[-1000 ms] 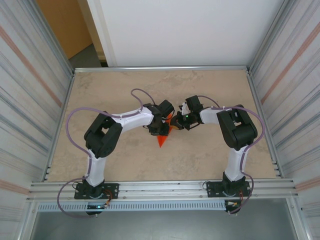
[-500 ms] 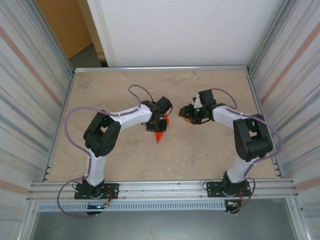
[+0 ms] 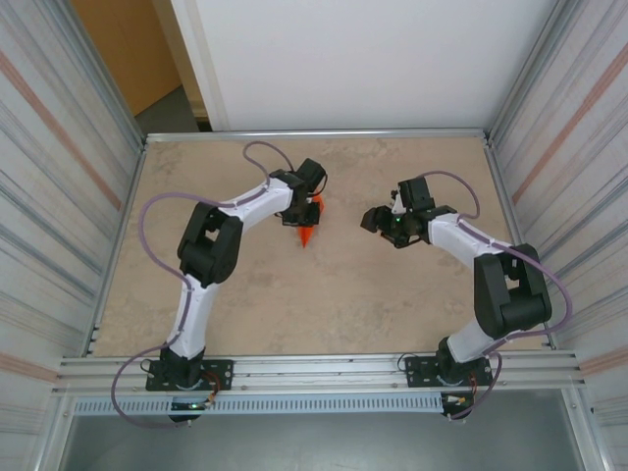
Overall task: Fold a paper plane with a square sheet of paper (pick it up from the middle)
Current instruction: Move a paper plane to the center of the table.
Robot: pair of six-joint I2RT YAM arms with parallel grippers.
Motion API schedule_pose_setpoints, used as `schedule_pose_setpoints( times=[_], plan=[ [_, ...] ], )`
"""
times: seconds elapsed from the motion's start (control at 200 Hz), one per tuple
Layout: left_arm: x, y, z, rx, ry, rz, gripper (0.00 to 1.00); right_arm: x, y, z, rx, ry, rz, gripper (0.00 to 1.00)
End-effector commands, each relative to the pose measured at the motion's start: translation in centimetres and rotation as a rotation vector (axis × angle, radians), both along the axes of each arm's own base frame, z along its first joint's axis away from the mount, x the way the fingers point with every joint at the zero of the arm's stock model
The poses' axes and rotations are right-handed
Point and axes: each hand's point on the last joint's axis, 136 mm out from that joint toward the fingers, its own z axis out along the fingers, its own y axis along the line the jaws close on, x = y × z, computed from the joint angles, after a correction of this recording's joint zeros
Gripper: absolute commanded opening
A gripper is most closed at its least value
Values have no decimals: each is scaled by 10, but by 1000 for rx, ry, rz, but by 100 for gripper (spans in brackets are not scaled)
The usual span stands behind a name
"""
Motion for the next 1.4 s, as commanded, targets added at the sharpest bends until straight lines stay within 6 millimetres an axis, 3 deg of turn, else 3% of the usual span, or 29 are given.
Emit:
schedule_pose_setpoints(
  times=[0.0, 0.205, 0.331, 0.667, 0.907, 1.163, 1.303, 1.393],
  plan=[
    [8, 8, -1, 50, 2, -25, 12, -5, -10, 9, -43, -46, -2, 67],
    [10, 11, -10, 72, 13, -20, 20, -8, -17, 16, -70, -91, -11, 82],
    [10, 11, -13, 78, 17, -15, 27, -8, -18, 16, -72, -92, -12, 83],
    [10, 17, -33, 121, 45, 14, 32, -10, -18, 12, -71, -71, -16, 83],
    [6, 35, -46, 170, 79, 136, 42, -10, -21, 14, -80, -86, -28, 86],
    [18, 45, -44, 165, 60, 209, 45, -10, -22, 12, -80, -76, -31, 86],
    [23, 39, -41, 142, 55, 204, 44, -10, -22, 11, -79, -71, -34, 86],
    [25, 34, -29, 110, 41, 201, 45, -9, -23, 12, -80, -73, -36, 86]
  ],
)
